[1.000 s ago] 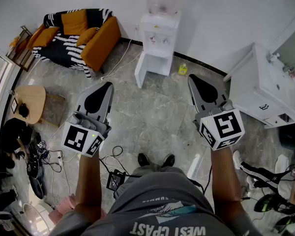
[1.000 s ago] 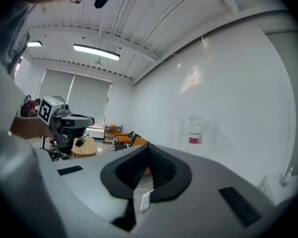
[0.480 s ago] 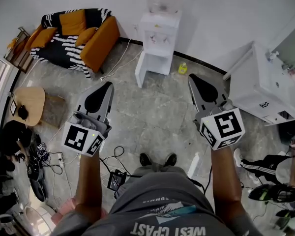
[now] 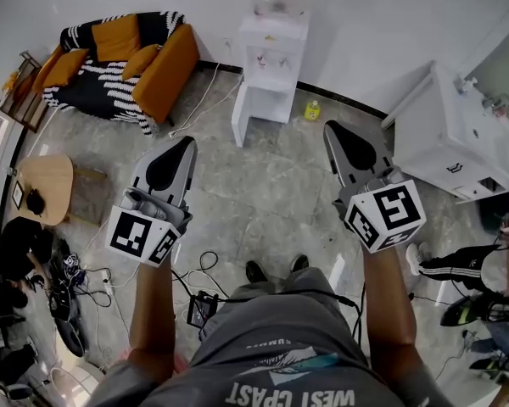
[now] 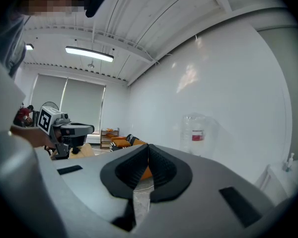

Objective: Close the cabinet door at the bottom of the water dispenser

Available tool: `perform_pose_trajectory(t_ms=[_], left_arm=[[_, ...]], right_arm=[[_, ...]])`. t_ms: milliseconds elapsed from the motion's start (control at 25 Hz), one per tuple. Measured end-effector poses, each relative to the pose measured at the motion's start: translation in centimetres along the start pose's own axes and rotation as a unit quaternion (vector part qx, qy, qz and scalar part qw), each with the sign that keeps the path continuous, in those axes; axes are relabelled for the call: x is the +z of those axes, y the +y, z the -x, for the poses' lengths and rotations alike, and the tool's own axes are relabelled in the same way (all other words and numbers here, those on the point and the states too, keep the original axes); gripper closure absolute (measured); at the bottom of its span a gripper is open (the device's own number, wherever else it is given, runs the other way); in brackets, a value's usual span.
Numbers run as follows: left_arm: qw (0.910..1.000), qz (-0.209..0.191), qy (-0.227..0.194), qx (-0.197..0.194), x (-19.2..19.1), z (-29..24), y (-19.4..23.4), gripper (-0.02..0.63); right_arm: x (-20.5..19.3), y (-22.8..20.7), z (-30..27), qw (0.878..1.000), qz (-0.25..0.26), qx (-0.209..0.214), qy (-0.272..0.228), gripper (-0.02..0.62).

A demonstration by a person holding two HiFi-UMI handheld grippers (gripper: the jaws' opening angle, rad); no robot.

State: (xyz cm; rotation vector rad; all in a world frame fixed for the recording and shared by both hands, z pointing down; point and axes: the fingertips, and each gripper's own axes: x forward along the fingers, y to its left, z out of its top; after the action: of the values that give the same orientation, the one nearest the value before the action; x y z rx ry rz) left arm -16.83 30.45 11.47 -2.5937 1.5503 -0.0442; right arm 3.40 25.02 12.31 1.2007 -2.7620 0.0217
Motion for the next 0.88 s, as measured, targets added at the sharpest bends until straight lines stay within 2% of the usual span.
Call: perform_pose_trajectory(t_ms=[360, 880], left_arm=[[0.9999, 0.002, 0.009, 0.008, -0.7, -1.5, 1.6, 0.591], [0.9981, -0.019, 0.033, 0.049, -1.0, -8.5, 4.4, 0.592]], right_arm=[[-0.8, -1.2, -2.1, 1.0, -0.009, 0.01, 0.009, 0.568], [-0.8, -8.3, -9.4, 0.998, -0.022, 0.053, -0.006, 0.568]])
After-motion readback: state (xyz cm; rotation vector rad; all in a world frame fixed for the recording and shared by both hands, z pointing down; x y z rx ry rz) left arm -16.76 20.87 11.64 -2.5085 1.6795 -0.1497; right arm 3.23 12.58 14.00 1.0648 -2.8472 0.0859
